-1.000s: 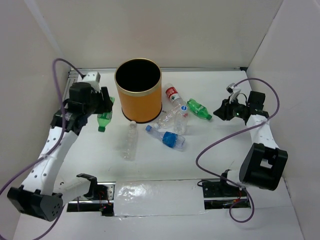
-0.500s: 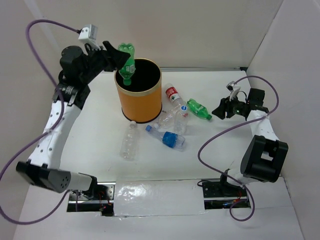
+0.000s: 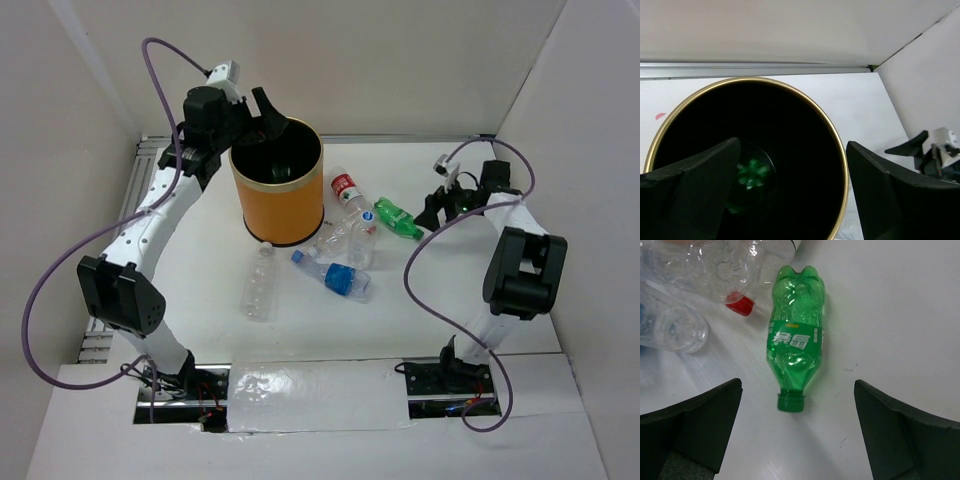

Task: Put the plastic bottles in the bin

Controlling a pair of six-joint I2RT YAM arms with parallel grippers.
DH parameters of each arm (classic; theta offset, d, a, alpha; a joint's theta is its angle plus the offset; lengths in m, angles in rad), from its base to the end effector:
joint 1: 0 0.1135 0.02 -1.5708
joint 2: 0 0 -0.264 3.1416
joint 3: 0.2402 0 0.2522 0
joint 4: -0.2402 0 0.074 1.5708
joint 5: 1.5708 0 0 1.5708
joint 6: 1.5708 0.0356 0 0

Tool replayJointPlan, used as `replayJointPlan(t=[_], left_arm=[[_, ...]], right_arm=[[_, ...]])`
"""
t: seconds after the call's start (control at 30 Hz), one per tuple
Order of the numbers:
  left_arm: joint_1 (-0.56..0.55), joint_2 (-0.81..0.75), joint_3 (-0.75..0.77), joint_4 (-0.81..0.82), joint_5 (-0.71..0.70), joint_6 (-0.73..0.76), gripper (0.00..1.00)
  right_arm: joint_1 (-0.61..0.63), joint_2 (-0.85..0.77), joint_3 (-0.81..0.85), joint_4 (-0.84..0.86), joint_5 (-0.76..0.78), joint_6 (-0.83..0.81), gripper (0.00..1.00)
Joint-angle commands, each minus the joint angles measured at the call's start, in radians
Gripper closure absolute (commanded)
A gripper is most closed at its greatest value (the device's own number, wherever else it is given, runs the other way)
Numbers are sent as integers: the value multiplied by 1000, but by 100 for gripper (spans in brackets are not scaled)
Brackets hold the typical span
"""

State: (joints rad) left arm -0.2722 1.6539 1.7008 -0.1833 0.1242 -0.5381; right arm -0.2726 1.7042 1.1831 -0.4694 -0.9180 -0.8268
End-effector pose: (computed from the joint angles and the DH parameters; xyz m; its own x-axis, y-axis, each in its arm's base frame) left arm 0.3765 -0.1097 0.4331 -0.3098 -0.4415 -0.8421 0.2635 0.8111 -0.5222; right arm 0.3446 -0.0670 0.2253 -0.3572 -0.3642 -0.8601 -0.7659 0.6413 0.0465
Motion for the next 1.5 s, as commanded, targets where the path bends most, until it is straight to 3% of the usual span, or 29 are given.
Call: replayJointPlan(t=[0.0,0.1,0.2,0.47,0.57,0.6,0.7,0.73,0.9,1.0,1.03,1.13,1.2,1.3,1.47], left_arm=[[-25,-58,138,-23,-43,81,0],[-57,-158,120,-133,-98,145,0],[-82,-354,-16,-176,-146,178,0],[-173,-718,-605,-344,-207,50,0],[-216,-747,-748,-354,-216,-20,0],[-229,-738,-773,-354,-216,-43,0],[-304,-671,-842,-341,-253,-85,0],[-344,-651,-852,-341,-267,-94,0],[-420,-559,-902,-332,-373,-138,0],[-439,-508,-934,-286,-385,-148,0],[-440,-476,-943,-268,-400,-157,0],[-449,-418,-943,-268,-448,-175,0],[-449,-381,-943,-277,-487,-204,0],[-458,-358,-961,-277,-511,-229,0],[-458,-324,-986,-268,-523,-267,0]], right_arm=[[70,76,101,-32,33,-127,0],[139,149,193,-46,97,-147,0],[176,238,257,-61,137,-147,0],[220,345,256,-72,188,-147,5],[230,345,243,-72,202,-136,21],[230,345,243,-86,211,-136,39],[217,318,265,-144,211,-136,75],[199,299,297,-153,211,-124,93],[165,166,563,-233,139,-63,95],[194,153,821,-233,61,24,95],[257,163,984,-233,-20,70,95],[315,173,1030,-131,-94,186,95],[423,164,1030,7,-130,291,95],[593,181,1010,113,-108,322,95],[759,300,1118,117,-68,359,94]])
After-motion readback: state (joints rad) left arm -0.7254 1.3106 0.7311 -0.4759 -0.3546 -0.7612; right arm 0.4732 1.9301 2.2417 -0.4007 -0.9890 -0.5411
